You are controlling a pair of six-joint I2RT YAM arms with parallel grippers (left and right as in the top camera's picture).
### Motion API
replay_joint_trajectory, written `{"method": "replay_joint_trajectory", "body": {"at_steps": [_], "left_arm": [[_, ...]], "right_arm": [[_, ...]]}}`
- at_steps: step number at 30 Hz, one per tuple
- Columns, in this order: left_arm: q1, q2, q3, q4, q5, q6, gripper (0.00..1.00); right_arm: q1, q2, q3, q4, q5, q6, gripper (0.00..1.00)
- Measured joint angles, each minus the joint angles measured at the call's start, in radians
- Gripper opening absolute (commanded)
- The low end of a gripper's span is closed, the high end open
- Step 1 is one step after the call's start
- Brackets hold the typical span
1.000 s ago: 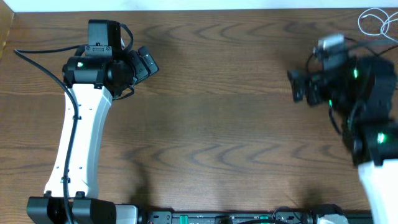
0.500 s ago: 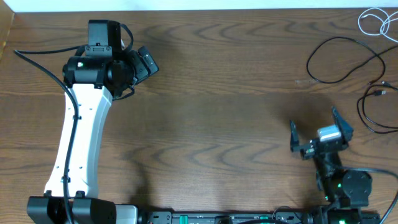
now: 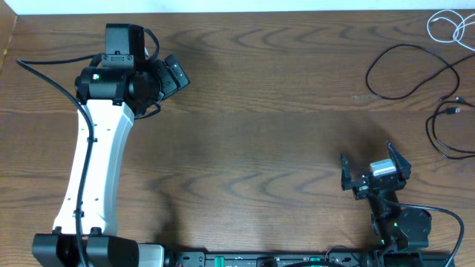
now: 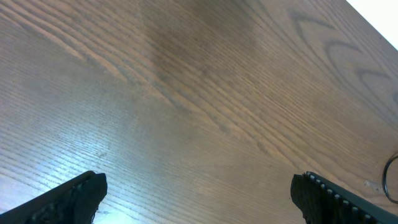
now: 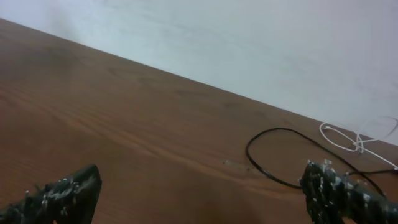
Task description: Untangle cables
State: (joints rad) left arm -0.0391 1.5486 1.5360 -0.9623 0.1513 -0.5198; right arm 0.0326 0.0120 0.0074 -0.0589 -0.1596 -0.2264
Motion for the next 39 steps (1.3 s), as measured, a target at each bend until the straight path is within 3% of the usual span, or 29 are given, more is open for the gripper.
{"method": "replay_joint_trajectory", "body": {"at_steps": [18, 29, 34, 36, 39], "left_arm": [[0.0, 0.0, 0.0, 0.0, -0.001, 0.0, 1.0], [0.004, -0.014, 0.0, -0.004, -0.086, 0.023, 1.0], [0.007, -0.245, -0.119, 0.04, -0.126, 0.117, 1.0], [0.021, -0.452, -0.285, 0.15, -0.132, 0.205, 1.0], [0.045, -0.622, -0.461, 0.266, -0.136, 0.249, 1.0]], "right_arm": [[-0.006, 0.0, 0.0, 0.0, 0.002, 0.0, 0.99], [-0.006, 0.0, 0.0, 0.0, 0.002, 0.0, 0.99], [-0.006, 0.0, 0.0, 0.0, 0.003, 0.0, 0.99], [-0.006, 0.001, 0.0, 0.0, 0.003, 0.0, 0.99], [-0.006, 0.001, 0.0, 0.0, 0.004, 0.0, 0.99]]}}
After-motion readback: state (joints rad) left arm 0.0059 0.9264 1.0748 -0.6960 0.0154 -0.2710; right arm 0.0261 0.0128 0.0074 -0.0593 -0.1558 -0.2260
